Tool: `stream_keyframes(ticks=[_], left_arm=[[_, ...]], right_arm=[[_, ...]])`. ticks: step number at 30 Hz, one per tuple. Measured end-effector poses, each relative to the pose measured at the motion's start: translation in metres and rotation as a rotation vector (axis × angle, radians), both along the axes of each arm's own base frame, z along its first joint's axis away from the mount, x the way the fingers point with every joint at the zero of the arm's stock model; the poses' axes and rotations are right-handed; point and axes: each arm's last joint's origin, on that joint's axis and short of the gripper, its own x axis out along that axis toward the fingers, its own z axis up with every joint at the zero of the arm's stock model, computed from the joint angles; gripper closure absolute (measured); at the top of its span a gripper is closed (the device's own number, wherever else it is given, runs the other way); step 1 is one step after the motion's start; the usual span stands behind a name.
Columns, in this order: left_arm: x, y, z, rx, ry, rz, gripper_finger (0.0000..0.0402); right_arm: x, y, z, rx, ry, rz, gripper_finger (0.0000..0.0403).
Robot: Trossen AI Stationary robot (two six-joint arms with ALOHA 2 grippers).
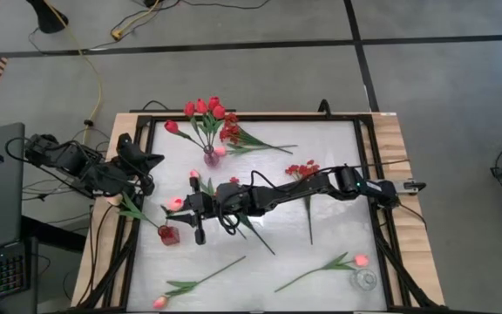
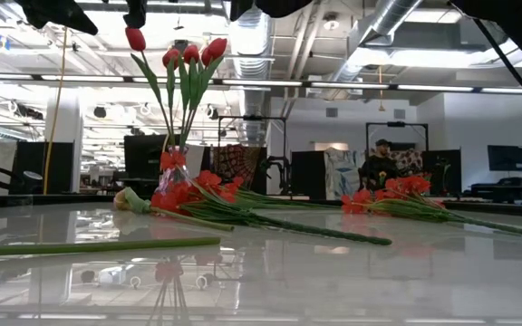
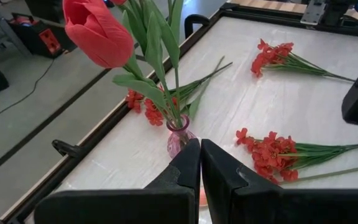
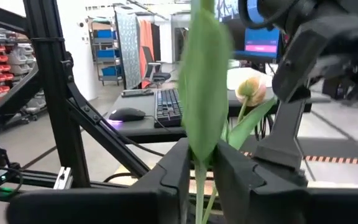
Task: Sort flowers into vase by color
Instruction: Put the pink tulip into the red vase
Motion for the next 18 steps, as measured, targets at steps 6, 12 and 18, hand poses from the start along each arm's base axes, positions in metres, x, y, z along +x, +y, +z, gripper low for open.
stream_keyframes(ticks=[6, 12, 18], left_arm=[[0.0, 0.0, 0.0, 0.0, 0.0, 0.0, 0.04], [0.0, 0.0, 0.0, 0.001, 0.001, -0.001, 0.04], [0.0, -0.001, 0.0, -0.012, 0.008, -0.016, 0.04]], right_arm=[[0.002, -0.01, -0.006, 0.047, 0.072, 0.013, 0.0247], [0.001, -0.022, -0.008, 0.058, 0.146, 0.1, 0.0179], [-0.013, -0.034, 0.005, 0.034, 0.336, 0.131, 0.0149]])
